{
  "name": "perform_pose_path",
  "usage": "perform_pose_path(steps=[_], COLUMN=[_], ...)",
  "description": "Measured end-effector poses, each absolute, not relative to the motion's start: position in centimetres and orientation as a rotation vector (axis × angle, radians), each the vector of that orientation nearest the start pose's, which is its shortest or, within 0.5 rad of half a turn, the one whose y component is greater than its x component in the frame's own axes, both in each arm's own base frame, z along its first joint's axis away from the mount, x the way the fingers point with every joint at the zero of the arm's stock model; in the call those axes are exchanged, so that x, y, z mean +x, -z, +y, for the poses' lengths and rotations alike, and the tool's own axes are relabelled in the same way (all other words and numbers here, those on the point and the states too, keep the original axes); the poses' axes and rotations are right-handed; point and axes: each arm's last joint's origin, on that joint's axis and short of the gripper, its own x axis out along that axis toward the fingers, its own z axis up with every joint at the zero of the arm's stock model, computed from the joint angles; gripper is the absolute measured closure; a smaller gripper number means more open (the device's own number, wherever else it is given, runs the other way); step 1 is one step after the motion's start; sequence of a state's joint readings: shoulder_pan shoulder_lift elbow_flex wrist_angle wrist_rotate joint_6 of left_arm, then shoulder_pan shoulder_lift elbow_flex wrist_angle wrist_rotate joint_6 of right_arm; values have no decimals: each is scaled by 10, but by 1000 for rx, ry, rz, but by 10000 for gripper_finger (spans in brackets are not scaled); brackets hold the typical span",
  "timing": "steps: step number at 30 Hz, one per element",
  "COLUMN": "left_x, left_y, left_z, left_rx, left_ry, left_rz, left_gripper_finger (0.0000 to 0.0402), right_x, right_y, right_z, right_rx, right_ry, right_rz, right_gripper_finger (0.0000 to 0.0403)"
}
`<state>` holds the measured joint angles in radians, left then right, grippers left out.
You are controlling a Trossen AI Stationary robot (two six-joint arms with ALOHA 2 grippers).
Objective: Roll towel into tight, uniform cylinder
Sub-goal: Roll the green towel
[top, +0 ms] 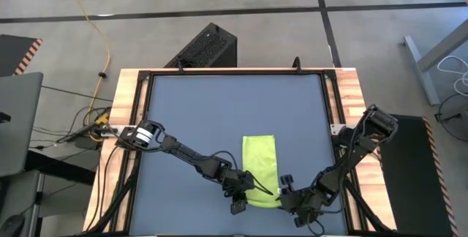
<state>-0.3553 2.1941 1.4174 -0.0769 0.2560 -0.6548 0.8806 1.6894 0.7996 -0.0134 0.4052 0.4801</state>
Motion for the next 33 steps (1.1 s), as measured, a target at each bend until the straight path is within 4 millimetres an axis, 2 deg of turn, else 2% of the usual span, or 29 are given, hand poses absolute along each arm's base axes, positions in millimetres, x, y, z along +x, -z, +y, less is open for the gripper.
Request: perform_pose_path(steps=[4, 10, 17, 22, 26, 31, 33], left_x=[423, 423, 423, 424, 423, 420, 419], left_y=[-117, -117, -117, -118, -118, -118, -118], left_z=[-165, -165, -164, -165, -166, -173, -173], left_rx=[-551, -545, -544, -548, -559, -567, -570], left_ry=[268, 266, 265, 266, 286, 329, 337], left_rz=[1018, 1014, 1010, 1008, 1023, 1044, 1048], left_gripper_finger=[401, 401, 401, 401, 401, 401, 401], right_x=[204, 204, 208, 210, 208, 207, 207], right_y=[-132, -132, -115, -111, -108, -107, -107], right_z=[228, 228, 234, 235, 233, 231, 231], right_rx=[-64, -89, -93, -60, -39, 19, 47], right_ry=[-258, -268, -268, -246, -216, -173, -162], right_rz=[794, 788, 788, 789, 820, 850, 854], right_gripper_finger=[246, 246, 246, 252, 289, 375, 387])
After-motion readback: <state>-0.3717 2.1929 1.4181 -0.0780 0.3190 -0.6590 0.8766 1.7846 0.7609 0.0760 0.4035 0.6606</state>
